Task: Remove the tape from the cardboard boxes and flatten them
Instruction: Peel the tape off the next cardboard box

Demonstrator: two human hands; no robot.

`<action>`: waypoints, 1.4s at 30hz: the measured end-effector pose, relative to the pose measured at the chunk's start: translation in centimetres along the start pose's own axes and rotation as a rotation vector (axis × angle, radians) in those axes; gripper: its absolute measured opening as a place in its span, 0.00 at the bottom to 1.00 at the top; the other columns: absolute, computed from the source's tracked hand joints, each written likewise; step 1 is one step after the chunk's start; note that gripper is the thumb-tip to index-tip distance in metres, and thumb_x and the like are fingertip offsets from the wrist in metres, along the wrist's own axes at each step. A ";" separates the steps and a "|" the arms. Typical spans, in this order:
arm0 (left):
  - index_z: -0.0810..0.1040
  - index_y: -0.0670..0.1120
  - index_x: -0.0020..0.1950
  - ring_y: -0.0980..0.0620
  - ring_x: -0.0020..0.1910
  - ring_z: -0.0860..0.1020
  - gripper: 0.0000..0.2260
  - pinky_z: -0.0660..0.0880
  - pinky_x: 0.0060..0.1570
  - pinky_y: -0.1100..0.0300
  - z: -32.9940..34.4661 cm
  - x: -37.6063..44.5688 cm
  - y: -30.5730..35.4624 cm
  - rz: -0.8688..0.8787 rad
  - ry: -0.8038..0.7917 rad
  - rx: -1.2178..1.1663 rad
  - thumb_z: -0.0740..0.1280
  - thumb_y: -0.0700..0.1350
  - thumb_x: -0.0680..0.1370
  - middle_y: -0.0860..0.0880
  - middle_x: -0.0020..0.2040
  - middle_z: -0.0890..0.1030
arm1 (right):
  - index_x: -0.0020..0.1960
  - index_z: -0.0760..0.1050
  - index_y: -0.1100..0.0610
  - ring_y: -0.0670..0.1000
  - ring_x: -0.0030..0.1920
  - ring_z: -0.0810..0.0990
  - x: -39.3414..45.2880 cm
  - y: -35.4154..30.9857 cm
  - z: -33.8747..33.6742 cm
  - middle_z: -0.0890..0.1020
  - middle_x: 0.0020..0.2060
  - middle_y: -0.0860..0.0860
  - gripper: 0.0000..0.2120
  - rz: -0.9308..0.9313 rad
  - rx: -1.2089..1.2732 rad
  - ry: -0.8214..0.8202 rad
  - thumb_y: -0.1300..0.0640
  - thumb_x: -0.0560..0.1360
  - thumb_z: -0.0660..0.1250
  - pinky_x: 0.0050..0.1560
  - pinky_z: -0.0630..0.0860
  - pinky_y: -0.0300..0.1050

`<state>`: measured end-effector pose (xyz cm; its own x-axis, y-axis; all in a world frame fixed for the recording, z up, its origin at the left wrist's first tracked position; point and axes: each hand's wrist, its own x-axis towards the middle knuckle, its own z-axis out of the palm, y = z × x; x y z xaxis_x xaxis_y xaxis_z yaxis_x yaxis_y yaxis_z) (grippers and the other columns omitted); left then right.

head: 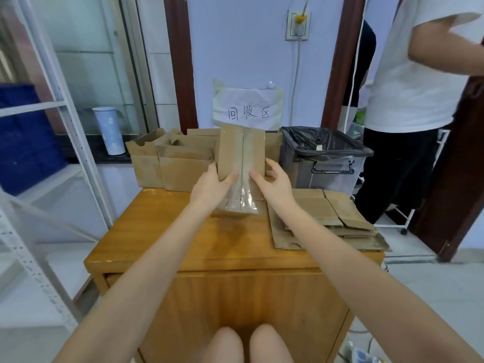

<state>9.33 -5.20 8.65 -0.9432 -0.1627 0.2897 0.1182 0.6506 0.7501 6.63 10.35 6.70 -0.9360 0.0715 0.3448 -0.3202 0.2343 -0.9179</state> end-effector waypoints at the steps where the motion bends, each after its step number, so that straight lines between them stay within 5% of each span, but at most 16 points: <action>1: 0.65 0.44 0.71 0.44 0.61 0.76 0.28 0.74 0.59 0.47 -0.3 0.2 0.2 -0.023 -0.005 0.001 0.62 0.60 0.78 0.46 0.64 0.76 | 0.71 0.66 0.46 0.47 0.55 0.77 0.1 -0.4 -0.2 0.79 0.56 0.49 0.27 0.005 -0.047 -0.022 0.47 0.74 0.69 0.58 0.76 0.48; 5: 0.66 0.44 0.68 0.42 0.58 0.76 0.27 0.77 0.53 0.45 -1.5 0.9 0.6 -0.146 -0.067 0.096 0.60 0.62 0.78 0.47 0.62 0.75 | 0.75 0.60 0.46 0.47 0.52 0.79 0.6 -2.3 -1.2 0.79 0.55 0.49 0.31 0.078 -0.167 -0.269 0.47 0.74 0.66 0.55 0.79 0.51; 10: 0.70 0.46 0.66 0.44 0.51 0.79 0.26 0.81 0.44 0.46 -2.7 1.6 0.8 -0.230 -0.120 0.018 0.61 0.63 0.76 0.47 0.57 0.78 | 0.76 0.57 0.51 0.48 0.43 0.80 1.2 -4.2 -1.5 0.79 0.45 0.48 0.32 0.156 -0.178 -0.383 0.55 0.76 0.66 0.35 0.81 0.47; 16: 0.72 0.41 0.65 0.43 0.41 0.81 0.28 0.78 0.28 0.55 -3.7 2.1 0.6 -0.352 -0.249 0.002 0.62 0.63 0.77 0.44 0.48 0.79 | 0.76 0.60 0.52 0.52 0.45 0.82 1.5 -4.2 -1.0 0.79 0.55 0.52 0.31 0.164 -0.282 -0.440 0.49 0.76 0.65 0.36 0.82 0.47; 25: 0.71 0.40 0.67 0.38 0.44 0.82 0.30 0.82 0.41 0.44 -2.7 2.9 -0.1 -0.388 -0.249 0.031 0.62 0.63 0.77 0.40 0.54 0.80 | 0.75 0.61 0.51 0.50 0.44 0.82 1.5 -2.8 -0.6 0.77 0.53 0.48 0.28 0.179 -0.264 -0.419 0.46 0.78 0.63 0.36 0.82 0.45; 36: 0.68 0.38 0.68 0.42 0.37 0.81 0.34 0.79 0.31 0.54 -1.2 3.2 -2.0 -0.446 -0.270 0.028 0.61 0.65 0.76 0.40 0.54 0.78 | 0.75 0.61 0.52 0.55 0.54 0.79 2.8 -1.7 0.5 0.74 0.66 0.53 0.29 0.136 -0.413 -0.427 0.45 0.78 0.63 0.42 0.83 0.52; 42: 0.73 0.41 0.64 0.43 0.42 0.81 0.33 0.81 0.40 0.50 0.9 3.6 -3.8 -0.428 -0.216 -0.019 0.62 0.68 0.74 0.42 0.49 0.81 | 0.75 0.60 0.54 0.55 0.50 0.81 3.5 0.0 0.4 0.75 0.64 0.55 0.29 0.155 -0.399 -0.436 0.47 0.78 0.64 0.36 0.83 0.50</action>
<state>5.23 -7.62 6.27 -0.9511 -0.2540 -0.1756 -0.2907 0.5452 0.7863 3.29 10.26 7.79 -0.9680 -0.2499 0.0233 -0.1747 0.6041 -0.7775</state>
